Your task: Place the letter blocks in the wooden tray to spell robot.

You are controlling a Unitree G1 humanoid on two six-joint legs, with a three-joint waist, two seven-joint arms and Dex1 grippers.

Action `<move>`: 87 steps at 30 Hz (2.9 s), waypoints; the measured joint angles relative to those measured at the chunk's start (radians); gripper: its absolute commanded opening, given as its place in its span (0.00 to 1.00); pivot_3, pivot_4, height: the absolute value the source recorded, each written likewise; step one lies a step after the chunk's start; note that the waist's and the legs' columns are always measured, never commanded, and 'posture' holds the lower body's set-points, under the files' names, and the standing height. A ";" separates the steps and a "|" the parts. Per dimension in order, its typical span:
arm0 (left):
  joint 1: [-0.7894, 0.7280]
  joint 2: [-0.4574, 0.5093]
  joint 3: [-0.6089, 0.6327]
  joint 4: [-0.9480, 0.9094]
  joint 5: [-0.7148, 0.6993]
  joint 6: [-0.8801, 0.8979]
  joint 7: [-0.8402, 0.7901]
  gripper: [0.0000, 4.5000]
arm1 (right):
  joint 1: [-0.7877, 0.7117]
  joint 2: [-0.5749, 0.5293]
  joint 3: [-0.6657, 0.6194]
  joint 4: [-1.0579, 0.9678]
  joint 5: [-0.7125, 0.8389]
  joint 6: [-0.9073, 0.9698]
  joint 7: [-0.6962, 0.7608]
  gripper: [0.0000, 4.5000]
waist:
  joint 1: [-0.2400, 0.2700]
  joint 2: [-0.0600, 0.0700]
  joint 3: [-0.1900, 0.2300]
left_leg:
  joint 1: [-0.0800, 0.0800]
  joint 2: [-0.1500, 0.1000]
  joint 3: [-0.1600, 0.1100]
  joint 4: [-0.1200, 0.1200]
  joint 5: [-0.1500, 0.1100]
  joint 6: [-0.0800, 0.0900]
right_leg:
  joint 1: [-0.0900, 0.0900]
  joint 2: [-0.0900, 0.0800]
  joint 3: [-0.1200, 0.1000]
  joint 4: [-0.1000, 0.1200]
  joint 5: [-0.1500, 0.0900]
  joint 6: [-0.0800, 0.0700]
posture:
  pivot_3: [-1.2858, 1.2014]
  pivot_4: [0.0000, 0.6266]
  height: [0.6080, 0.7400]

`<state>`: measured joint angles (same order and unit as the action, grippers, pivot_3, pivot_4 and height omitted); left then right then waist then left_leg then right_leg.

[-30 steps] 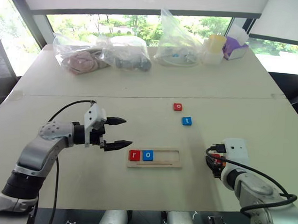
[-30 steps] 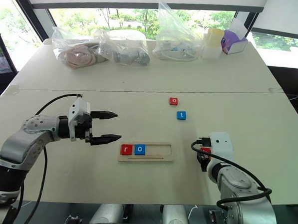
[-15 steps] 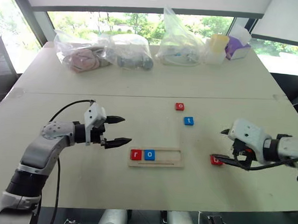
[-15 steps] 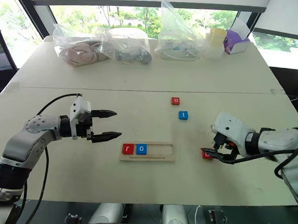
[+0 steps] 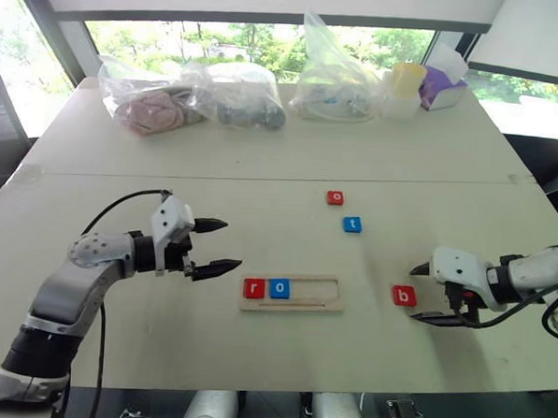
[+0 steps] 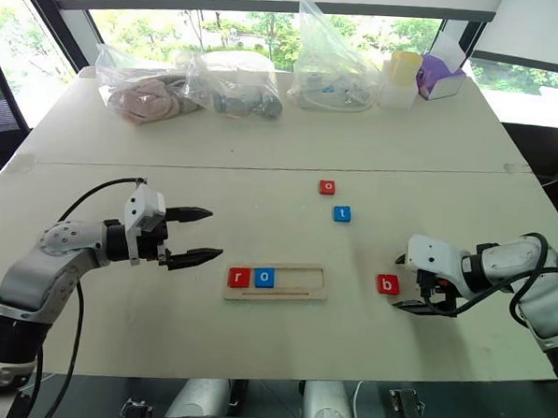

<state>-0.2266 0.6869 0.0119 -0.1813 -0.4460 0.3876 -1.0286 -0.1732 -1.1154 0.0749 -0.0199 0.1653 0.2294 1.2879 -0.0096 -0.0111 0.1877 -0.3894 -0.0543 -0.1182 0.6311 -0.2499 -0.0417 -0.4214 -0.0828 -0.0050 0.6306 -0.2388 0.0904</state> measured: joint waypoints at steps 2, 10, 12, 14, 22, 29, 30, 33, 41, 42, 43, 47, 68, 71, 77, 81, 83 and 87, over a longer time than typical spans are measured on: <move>0.000 0.001 0.005 -0.005 0.000 0.001 0.003 1.00 | 0.003 0.001 -0.002 -0.005 0.004 0.012 -0.004 0.98 | 0.000 0.000 0.000 | 0.000 0.000 0.000 0.000 0.000 0.000 | 0.000 0.000 0.000 0.000 0.000 0.000 | 0.52 0.24 1.00; -0.004 0.001 0.005 -0.015 -0.001 0.018 0.007 1.00 | 0.020 0.028 -0.015 -0.025 0.006 0.031 -0.034 0.58 | -0.002 0.000 0.000 | 0.000 0.000 0.001 0.000 0.000 0.000 | 0.000 0.000 0.000 0.000 0.001 0.000 | 0.52 0.24 1.00; -0.005 0.002 0.005 -0.015 -0.001 0.020 0.007 1.00 | 0.027 0.030 -0.015 -0.047 0.006 0.047 -0.040 0.34 | -0.001 0.000 0.000 | 0.001 0.000 0.001 0.001 0.000 0.000 | 0.000 0.000 0.000 0.000 0.001 0.000 | 0.52 0.24 1.00; -0.005 0.002 0.006 -0.016 -0.002 0.023 0.008 1.00 | 0.029 0.033 -0.016 -0.063 0.007 0.059 -0.046 0.25 | -0.001 -0.001 0.000 | 0.001 0.000 0.001 0.001 0.000 0.000 | 0.000 0.001 0.000 0.000 0.002 0.000 | 0.52 0.24 1.00; 0.012 0.042 0.007 -0.049 -0.012 0.038 -0.026 1.00 | -0.125 0.080 0.018 -0.252 0.037 0.163 -0.063 0.25 | -0.005 0.002 0.001 | 0.000 0.001 0.002 0.001 0.000 0.000 | -0.002 0.001 0.002 0.001 0.002 0.000 | 0.52 0.24 1.00; 0.043 0.102 -0.027 -0.086 0.002 0.005 -0.116 1.00 | -0.287 0.182 0.180 -0.346 0.066 0.253 -0.004 0.25 | 0.000 0.001 0.001 | -0.001 0.000 0.002 0.001 0.000 0.000 | -0.002 0.000 0.002 0.000 0.002 0.000 | 0.52 0.24 1.00; 0.046 0.105 -0.031 -0.091 0.003 -0.004 -0.125 1.00 | -0.310 0.211 0.219 -0.343 0.053 0.256 -0.005 0.25 | -0.001 0.001 0.001 | -0.001 0.000 0.003 0.001 0.000 0.000 | -0.002 0.000 0.002 0.000 0.002 0.001 | 0.52 0.24 1.00; 0.052 0.107 -0.028 -0.098 0.003 -0.012 -0.125 1.00 | -0.361 0.263 0.284 -0.302 0.015 0.260 -0.010 0.25 | -0.002 0.001 0.001 | -0.001 0.000 0.002 0.002 0.000 0.000 | -0.002 0.000 0.002 0.000 0.003 0.001 | 0.52 0.24 1.00; 0.068 0.107 -0.025 -0.111 0.001 -0.008 -0.079 1.00 | -0.384 0.321 0.365 -0.214 -0.045 0.232 -0.014 0.25 | -0.001 0.001 0.001 | -0.001 0.000 0.002 0.001 0.000 0.000 | -0.003 0.000 0.002 0.000 0.003 0.001 | 0.52 0.24 1.00; 0.071 0.107 -0.024 -0.116 0.001 -0.006 -0.073 1.00 | -0.384 0.333 0.367 -0.208 -0.047 0.232 -0.019 0.25 | -0.002 0.001 0.001 | -0.001 0.000 0.002 0.001 0.000 0.000 | -0.003 0.000 0.002 0.001 0.003 0.001 | 0.52 0.24 1.00; 0.073 0.106 -0.024 -0.120 0.001 -0.004 -0.067 1.00 | -0.384 0.342 0.369 -0.206 -0.051 0.231 -0.023 0.25 | -0.003 0.001 0.001 | -0.001 0.000 0.002 0.001 0.000 0.000 | -0.003 0.000 0.002 0.001 0.003 0.001 | 0.52 0.24 1.00; 0.080 0.101 -0.024 -0.135 0.000 -0.003 -0.044 1.00 | -0.382 0.351 0.373 -0.197 -0.065 0.225 -0.032 0.25 | -0.002 0.001 0.001 | -0.001 0.000 0.002 0.001 0.000 0.000 | -0.003 0.001 0.002 0.001 0.003 0.001 | 0.52 0.24 1.00; 0.094 0.098 -0.023 -0.137 -0.004 0.000 -0.003 1.00 | -0.346 0.381 0.387 -0.234 -0.073 0.287 -0.059 0.25 | -0.002 0.001 0.001 | -0.001 0.000 0.002 0.002 0.000 0.000 | -0.003 0.001 0.002 0.001 0.003 0.001 | 0.52 0.24 1.00; 0.094 0.095 -0.023 -0.137 -0.005 0.001 0.003 1.00 | -0.346 0.384 0.388 -0.234 -0.075 0.287 -0.064 0.25 | -0.002 0.001 0.001 | -0.001 0.000 0.002 0.002 0.000 0.000 | -0.003 0.001 0.002 0.001 0.004 0.001 | 0.52 0.24 1.00; 0.093 0.094 -0.023 -0.137 -0.016 0.003 0.008 1.00 | -0.346 0.388 0.388 -0.233 -0.084 0.283 -0.066 0.25 | -0.002 0.001 0.001 | -0.001 0.000 0.002 0.002 0.000 0.000 | -0.003 0.001 0.002 0.001 0.004 0.001 | 0.52 0.24 1.00; 0.093 0.094 -0.023 -0.137 -0.020 0.005 0.009 1.00 | -0.346 0.390 0.388 -0.233 -0.084 0.283 -0.066 0.25 | -0.003 0.001 0.001 | -0.001 0.000 0.002 0.002 0.000 0.000 | -0.003 0.001 0.002 0.001 0.004 0.001 | 0.52 0.24 1.00; 0.093 0.094 -0.023 -0.137 -0.021 0.008 0.010 1.00 | -0.346 0.390 0.388 -0.233 -0.084 0.283 -0.066 0.25 | -0.003 0.001 0.001 | -0.001 0.000 0.002 0.002 0.000 0.000 | -0.003 0.001 0.002 0.001 0.004 0.001 | 0.52 0.24 1.00; 0.093 0.093 -0.023 -0.137 -0.021 0.017 0.012 1.00 | -0.346 0.394 0.388 -0.230 -0.085 0.282 -0.069 0.25 | -0.003 0.001 0.001 | -0.001 0.000 0.002 0.002 0.000 0.000 | -0.003 0.001 0.002 0.001 0.004 0.001 | 0.52 0.24 1.00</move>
<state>-0.1331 0.7801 -0.0110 -0.3180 -0.4672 0.4041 -1.0165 -0.5192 -0.7213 0.4629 -0.2504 0.0802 0.5112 1.2188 -0.0122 -0.0105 0.1890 -0.3901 -0.0540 -0.1159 0.6327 -0.2498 -0.0418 -0.4244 -0.0820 -0.0031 0.6318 -0.2353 0.0916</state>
